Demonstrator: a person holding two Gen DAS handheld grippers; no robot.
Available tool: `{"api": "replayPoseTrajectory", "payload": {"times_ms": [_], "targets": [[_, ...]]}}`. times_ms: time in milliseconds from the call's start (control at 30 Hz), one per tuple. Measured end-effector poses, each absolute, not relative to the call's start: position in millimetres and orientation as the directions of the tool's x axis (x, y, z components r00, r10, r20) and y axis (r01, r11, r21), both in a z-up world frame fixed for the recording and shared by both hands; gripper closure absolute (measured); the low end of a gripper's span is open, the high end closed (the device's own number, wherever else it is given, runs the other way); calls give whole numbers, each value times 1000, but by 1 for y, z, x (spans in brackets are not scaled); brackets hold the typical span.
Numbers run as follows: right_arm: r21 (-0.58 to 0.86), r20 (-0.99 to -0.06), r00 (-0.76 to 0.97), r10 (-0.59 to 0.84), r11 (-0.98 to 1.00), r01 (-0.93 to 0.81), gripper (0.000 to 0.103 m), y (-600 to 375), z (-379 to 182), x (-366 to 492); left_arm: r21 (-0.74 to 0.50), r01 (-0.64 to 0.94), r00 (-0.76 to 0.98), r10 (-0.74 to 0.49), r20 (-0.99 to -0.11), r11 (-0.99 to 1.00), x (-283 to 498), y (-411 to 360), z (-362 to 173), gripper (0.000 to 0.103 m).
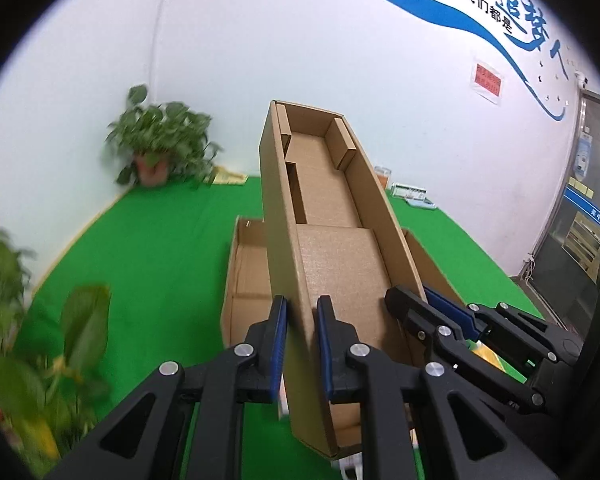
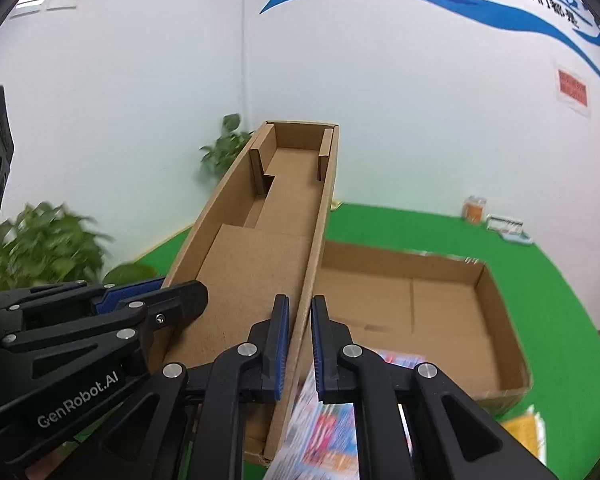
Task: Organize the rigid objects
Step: 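Lift the insert and lower it into the large box, then open both grippers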
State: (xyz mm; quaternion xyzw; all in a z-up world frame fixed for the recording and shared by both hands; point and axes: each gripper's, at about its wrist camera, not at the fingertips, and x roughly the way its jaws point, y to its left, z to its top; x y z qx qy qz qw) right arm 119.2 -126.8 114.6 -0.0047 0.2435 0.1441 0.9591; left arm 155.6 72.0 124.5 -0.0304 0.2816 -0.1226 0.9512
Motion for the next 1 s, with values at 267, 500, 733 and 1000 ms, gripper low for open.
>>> {"api": "replayPoseTrajectory", "payload": {"times_ms": [267,500,733,1000], "targets": [[55,-463,855,236,970,-238,94,-131,143,191,-121,253,809,-278,-518,960,216,66,143,90],[92,-561,786,258,964,-250,94,-121,128,277,-109,228,764,-247,-596,968,276,70,119,90],[181,-746,592,305,948,-261,93,-94,50,356,-126,158,650,-199,-733,979,328,85,49,91],[268,-864,365,346,931,-247,93,-68,-35,387,-91,111,561,-138,-816,990,326,91,-5,92]]}}
